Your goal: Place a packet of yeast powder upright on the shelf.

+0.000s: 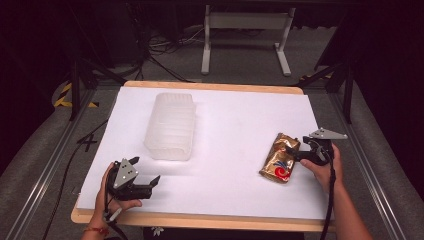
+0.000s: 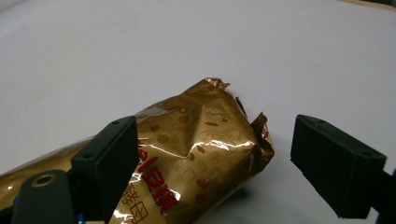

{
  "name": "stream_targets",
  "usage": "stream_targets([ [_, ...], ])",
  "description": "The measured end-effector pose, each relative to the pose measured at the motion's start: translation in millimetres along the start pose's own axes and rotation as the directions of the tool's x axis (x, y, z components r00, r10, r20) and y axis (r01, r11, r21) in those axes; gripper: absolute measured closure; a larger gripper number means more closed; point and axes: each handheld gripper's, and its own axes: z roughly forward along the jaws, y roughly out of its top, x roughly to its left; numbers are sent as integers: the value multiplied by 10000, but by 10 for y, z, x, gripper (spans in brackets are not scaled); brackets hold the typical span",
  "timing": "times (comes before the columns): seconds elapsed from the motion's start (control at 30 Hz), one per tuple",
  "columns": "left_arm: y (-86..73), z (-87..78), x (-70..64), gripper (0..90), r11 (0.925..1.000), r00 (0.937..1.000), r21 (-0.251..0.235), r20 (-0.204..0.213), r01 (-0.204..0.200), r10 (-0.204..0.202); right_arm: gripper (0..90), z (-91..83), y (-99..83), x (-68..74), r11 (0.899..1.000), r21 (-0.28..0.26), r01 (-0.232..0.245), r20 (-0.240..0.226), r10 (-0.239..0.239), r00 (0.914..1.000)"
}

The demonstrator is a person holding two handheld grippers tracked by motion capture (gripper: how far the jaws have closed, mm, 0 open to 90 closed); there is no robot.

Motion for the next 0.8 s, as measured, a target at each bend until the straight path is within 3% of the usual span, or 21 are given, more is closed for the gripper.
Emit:
stream_targets([
  [0.17, 0, -9, 14, 81, 10000, 10000, -51, -9, 70, -70, 146, 68, -18, 2, 9998, 155, -144, -22, 145, 9999],
  [0.47, 4, 3, -6, 82, 10000, 10000, 46, 37, -26, 26, 113, 195, -32, 33, 9976, 422, -556, -480, 576, 9972],
  [0.63, 7, 3, -15, 82, 10000, 10000, 30, 71, -37, 37, 109, 220, -33, 60, 9975, 459, -539, -467, 560, 9973],
  [0.7, 8, 5, -15, 82, 10000, 10000, 34, 87, -44, 44, 170, 211, -31, 61, 9979, 423, -500, -523, 522, 9973],
  [0.8, 6, 7, -15, 82, 10000, 10000, 55, 62, -58, 57, 360, 173, -34, 3, 9956, 258, -897, -577, 911, 9942],
])
